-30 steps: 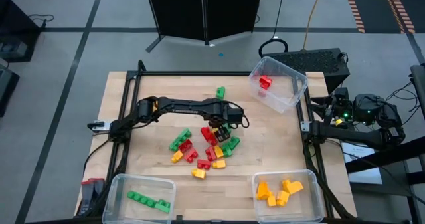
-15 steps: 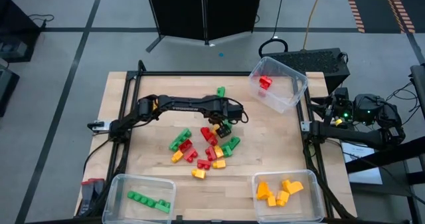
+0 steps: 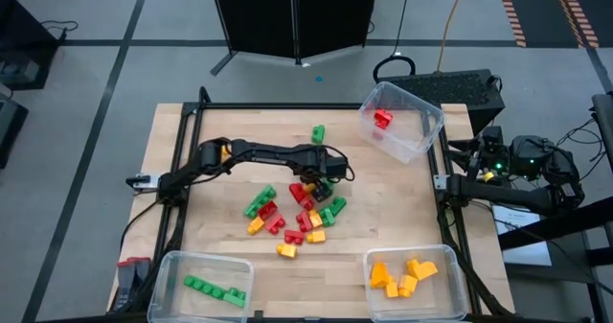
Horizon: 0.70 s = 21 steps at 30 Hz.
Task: Sort blocks
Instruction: Put the yellow game piece into the bottom right transparent bin
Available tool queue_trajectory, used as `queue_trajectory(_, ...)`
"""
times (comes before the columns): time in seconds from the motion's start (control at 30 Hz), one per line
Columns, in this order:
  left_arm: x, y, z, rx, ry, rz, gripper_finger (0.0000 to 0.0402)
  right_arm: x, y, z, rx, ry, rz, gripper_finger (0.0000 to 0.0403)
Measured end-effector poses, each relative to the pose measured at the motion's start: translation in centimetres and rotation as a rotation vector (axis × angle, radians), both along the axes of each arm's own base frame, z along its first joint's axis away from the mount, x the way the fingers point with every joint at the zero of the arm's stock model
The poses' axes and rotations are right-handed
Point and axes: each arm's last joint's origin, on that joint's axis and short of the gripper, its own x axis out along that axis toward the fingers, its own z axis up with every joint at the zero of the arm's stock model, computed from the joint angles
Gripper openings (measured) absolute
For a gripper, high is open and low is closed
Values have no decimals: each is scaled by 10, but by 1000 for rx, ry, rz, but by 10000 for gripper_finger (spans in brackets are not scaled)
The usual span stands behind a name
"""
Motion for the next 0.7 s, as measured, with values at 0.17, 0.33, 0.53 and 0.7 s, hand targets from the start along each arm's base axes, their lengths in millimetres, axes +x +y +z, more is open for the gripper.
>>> queue_trajectory(0.17, 3, 3, 0, 5, -35, -1, 356, 0, 0, 0, -10, 5, 1, 208)
queue_trajectory(0.33, 4, 11, 0, 1, -47, 25, 327, 0, 0, 0, -10, 5, 0, 208)
queue_trajectory(0.53, 3, 10, -7, -49, -23, 22, 262, 0, 0, 0, -10, 7, 0, 208)
queue_trajectory(0.7, 4, 7, -12, -69, -14, 18, 230, -1, 0, -2, -6, 25, 1, 208)
